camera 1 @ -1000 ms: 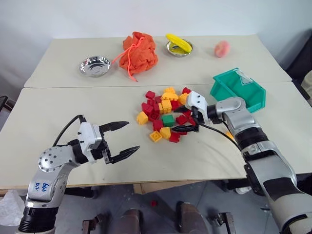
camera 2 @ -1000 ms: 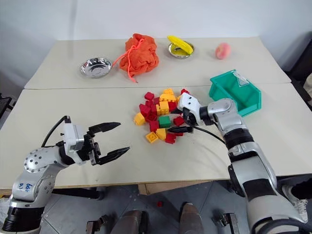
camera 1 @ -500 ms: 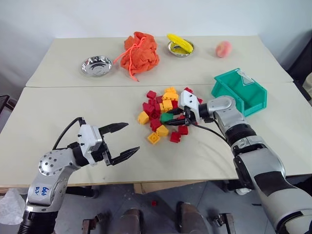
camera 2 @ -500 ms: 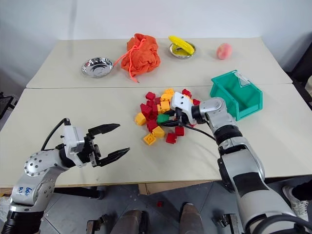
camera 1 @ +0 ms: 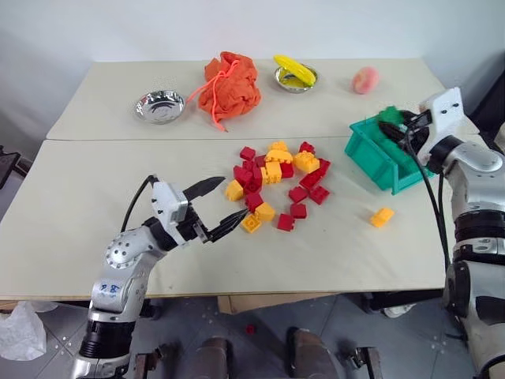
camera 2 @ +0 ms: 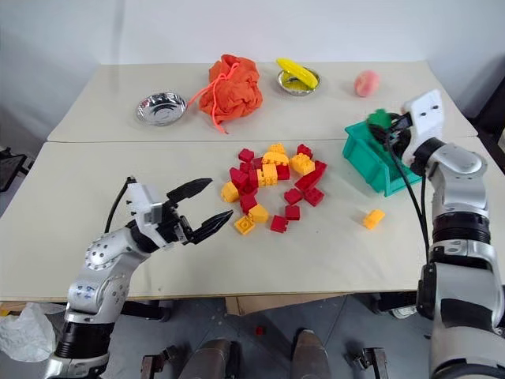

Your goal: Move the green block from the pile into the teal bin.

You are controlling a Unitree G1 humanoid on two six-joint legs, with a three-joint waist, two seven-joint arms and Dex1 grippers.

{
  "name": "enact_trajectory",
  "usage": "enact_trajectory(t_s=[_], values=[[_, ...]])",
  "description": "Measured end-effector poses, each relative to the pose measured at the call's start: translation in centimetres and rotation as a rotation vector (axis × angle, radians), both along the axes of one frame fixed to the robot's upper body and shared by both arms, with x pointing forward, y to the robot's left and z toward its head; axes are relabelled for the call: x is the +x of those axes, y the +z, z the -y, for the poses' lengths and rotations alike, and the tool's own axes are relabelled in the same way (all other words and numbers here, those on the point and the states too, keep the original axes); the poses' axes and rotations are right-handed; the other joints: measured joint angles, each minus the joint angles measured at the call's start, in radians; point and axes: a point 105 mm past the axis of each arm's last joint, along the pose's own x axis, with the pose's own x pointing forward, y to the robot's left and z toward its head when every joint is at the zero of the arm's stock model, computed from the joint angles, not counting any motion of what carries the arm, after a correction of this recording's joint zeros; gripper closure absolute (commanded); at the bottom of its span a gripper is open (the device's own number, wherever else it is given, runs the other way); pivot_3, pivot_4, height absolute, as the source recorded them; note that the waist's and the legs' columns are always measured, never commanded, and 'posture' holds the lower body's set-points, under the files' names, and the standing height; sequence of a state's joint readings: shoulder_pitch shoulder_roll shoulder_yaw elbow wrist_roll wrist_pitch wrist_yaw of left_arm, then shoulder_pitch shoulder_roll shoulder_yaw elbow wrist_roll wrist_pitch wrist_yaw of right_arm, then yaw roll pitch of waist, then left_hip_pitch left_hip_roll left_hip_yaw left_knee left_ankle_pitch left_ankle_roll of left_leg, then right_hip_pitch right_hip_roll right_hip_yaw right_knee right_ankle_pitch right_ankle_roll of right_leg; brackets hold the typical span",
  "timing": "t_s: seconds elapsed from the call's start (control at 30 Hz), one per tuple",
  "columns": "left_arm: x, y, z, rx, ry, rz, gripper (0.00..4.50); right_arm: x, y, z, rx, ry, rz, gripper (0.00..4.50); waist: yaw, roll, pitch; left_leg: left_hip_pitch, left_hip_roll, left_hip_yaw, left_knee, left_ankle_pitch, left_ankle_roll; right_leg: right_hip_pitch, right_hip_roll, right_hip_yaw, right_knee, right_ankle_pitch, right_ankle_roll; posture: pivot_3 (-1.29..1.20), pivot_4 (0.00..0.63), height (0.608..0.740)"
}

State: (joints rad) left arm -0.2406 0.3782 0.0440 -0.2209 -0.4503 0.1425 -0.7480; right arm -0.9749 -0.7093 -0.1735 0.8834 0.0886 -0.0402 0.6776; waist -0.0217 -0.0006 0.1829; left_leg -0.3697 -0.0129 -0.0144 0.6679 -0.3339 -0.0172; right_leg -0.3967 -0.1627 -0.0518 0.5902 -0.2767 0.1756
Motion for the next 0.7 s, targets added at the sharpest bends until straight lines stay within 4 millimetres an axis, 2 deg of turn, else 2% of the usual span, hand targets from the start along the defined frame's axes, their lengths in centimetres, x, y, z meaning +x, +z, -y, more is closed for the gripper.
enact_trajectory(t_s=[0.07, 0.1, 0.17, 0.33, 0.47, 0.53, 0.63, 0.7], values=[[0.2, 0.0, 0.3, 0.000, -0.016, 0.002, 0.00, 0.2, -0.2, 1.1, -0.038, -0.073, -0.017, 3.03, -0.003, 0.000, 0.000, 0.000, 0.000, 0.000, 0.000, 0.000, 0.000, 0.000, 0.000, 0.000, 0.000, 0.000, 0.000, 0.00, 0.150, 0.740], [0.4, 0.1, 0.4, 0.000, -0.020, 0.006, 0.00, 0.3, -0.3, 1.4, -0.041, -0.103, -0.021, 2.68, -0.005, 0.000, 0.000, 0.000, 0.000, 0.000, 0.000, 0.000, 0.000, 0.000, 0.000, 0.000, 0.000, 0.000, 0.000, 0.00, 0.150, 0.740], [0.5, 0.3, 0.4, 0.000, -0.023, 0.011, 0.00, 0.5, -0.5, 2.0, -0.029, -0.145, -0.024, 2.25, -0.006, 0.000, 0.000, 0.000, 0.000, 0.000, 0.000, 0.000, 0.000, 0.000, 0.000, 0.000, -0.001, 0.000, 0.000, 0.00, 0.150, 0.740], [0.6, 0.4, 0.2, 0.001, -0.017, 0.014, 0.00, 0.4, -0.6, 2.4, 0.008, -0.149, -0.012, 2.25, -0.005, 0.000, 0.000, -0.001, 0.000, 0.000, 0.000, 0.000, 0.000, 0.000, 0.000, 0.000, -0.001, 0.000, 0.000, 0.00, 0.150, 0.740], [0.7, 0.2, -0.8, 0.032, 0.021, 0.010, 0.00, -0.8, -0.2, 0.8, 0.008, 0.028, 0.044, 2.25, -0.005, 0.000, 0.000, -0.001, 0.000, -0.001, 0.000, 0.000, 0.000, 0.000, 0.000, -0.001, -0.001, 0.000, 0.000, 0.00, 0.150, 0.740], [0.9, -0.2, -1.9, 0.072, 0.066, 0.005, 0.00, -2.5, -1.0, -1.1, -0.001, 0.214, 0.050, 2.10, -0.004, 0.000, 0.000, -0.001, 0.000, -0.001, 0.000, 0.000, 0.000, 0.001, 0.000, -0.001, -0.001, 0.000, 0.000, 0.00, 0.150, 0.740], [1.1, -0.9, -3.5, 0.127, 0.129, 0.008, 0.00, -5.9, -3.1, -4.3, -0.006, 0.494, 0.005, 1.39, 0.000, 0.000, 0.000, 0.000, 0.000, -0.002, 0.000, 0.000, 0.000, 0.002, 0.000, -0.002, -0.001, 0.000, 0.001, 0.00, 0.150, 0.740], [1.0, -1.7, -4.9, 0.161, 0.176, -0.003, 0.00, -8.8, -5.9, -5.6, -0.038, 0.632, -0.088, 0.76, 0.009, 0.000, 0.000, 0.000, 0.000, -0.003, 0.000, 0.000, 0.000, 0.002, 0.000, -0.002, -0.002, 0.000, 0.001, 0.00, 0.150, 0.740]])
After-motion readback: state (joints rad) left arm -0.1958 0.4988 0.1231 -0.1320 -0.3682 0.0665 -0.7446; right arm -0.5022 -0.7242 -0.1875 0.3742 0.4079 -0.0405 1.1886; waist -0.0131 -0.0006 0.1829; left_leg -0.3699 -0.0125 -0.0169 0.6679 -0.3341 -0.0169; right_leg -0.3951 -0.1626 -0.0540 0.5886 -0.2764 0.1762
